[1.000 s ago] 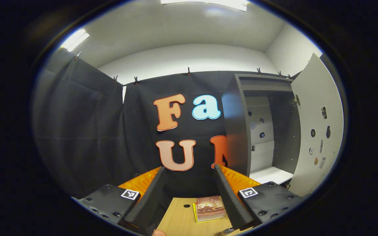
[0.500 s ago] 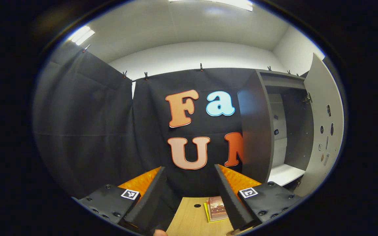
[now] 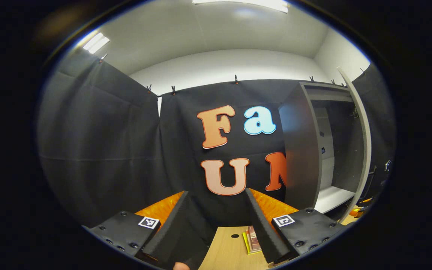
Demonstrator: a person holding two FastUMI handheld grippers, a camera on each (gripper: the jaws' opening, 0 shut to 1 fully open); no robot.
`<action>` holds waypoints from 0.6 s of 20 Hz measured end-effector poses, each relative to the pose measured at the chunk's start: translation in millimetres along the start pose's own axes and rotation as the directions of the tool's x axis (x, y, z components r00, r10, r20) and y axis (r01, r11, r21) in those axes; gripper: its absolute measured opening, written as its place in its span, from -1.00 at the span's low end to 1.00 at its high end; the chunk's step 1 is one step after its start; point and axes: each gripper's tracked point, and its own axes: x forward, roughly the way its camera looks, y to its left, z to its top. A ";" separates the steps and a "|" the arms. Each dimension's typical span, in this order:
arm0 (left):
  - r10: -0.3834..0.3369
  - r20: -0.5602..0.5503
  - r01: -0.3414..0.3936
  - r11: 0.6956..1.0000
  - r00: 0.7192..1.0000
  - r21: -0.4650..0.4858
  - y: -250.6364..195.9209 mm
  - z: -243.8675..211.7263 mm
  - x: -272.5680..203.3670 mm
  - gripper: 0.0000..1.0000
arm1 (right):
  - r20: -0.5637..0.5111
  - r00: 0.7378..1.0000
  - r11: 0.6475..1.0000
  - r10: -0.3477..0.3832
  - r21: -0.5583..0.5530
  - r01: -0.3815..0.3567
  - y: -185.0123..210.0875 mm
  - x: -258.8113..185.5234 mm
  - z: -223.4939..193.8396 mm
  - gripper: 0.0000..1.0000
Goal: Open the cabinet door with the right hand, grasp the bottle in the cabinet with the left hand and place it on the coaster, then close the cabinet door with the right hand.
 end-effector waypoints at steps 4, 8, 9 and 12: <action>0.031 0.014 -0.031 0.999 0.999 0.019 16.1 3.4 -3.7 0.89 | 0.010 1.000 1.000 -0.002 -0.023 0.002 3.0 5.7 2.2 0.82; 0.042 0.009 -0.042 0.999 0.999 0.009 25.6 -1.2 -3.6 0.89 | 0.014 1.000 0.999 -0.010 -0.031 0.011 4.7 10.2 3.2 0.82; 0.044 0.006 -0.044 0.999 0.999 0.006 28.5 -2.6 -3.8 0.89 | 0.016 1.000 0.999 -0.015 -0.040 0.016 5.2 10.6 4.2 0.82; 0.049 0.000 -0.049 0.999 0.999 0.001 35.7 -4.9 -6.0 0.89 | 0.022 0.999 0.997 -0.030 -0.064 0.031 6.7 11.9 5.6 0.82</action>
